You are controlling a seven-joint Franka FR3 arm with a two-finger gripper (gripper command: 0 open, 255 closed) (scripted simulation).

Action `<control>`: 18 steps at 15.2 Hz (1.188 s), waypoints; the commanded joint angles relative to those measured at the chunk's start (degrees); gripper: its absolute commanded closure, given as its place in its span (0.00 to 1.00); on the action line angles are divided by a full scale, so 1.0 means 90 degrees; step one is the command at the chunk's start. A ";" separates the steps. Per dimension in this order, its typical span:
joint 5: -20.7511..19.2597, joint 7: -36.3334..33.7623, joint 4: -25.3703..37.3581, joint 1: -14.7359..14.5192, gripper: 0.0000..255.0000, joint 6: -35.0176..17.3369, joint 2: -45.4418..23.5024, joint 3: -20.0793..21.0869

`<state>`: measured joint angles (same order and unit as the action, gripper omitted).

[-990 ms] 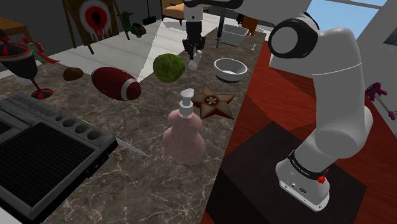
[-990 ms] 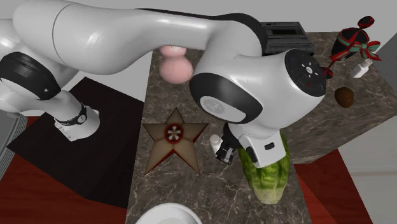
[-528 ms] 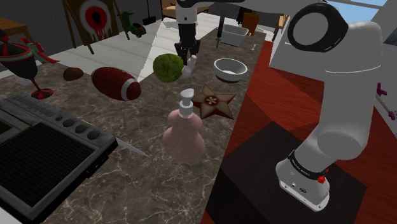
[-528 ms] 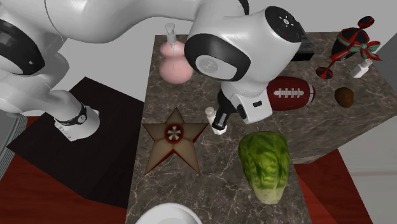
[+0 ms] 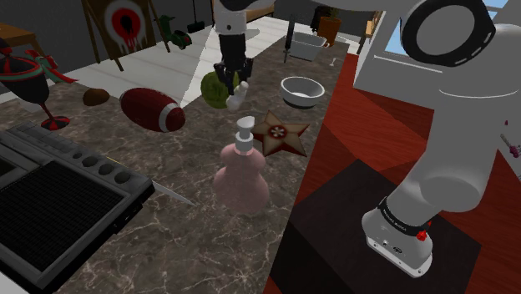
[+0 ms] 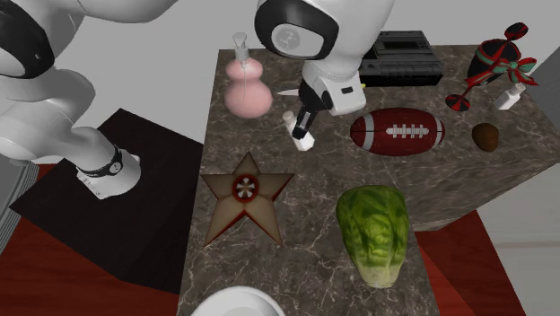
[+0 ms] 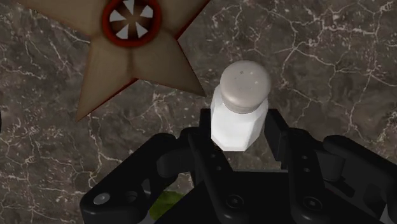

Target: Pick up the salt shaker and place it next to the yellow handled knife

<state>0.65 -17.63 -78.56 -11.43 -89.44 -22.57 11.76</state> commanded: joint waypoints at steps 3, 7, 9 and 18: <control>0.0073 -0.0501 -0.0273 -0.0314 1.00 -0.0100 0.0208 0.0179; 0.0130 -0.1019 -0.0370 -0.0652 1.00 -0.0139 0.0311 0.0366; 0.0150 -0.1285 -0.0365 -0.0828 1.00 -0.0146 0.0325 0.0461; 0.0135 -0.2527 0.0120 -0.1699 1.00 -0.0053 0.0057 0.0866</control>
<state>1.96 -39.09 -78.46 -25.84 -90.27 -21.53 19.20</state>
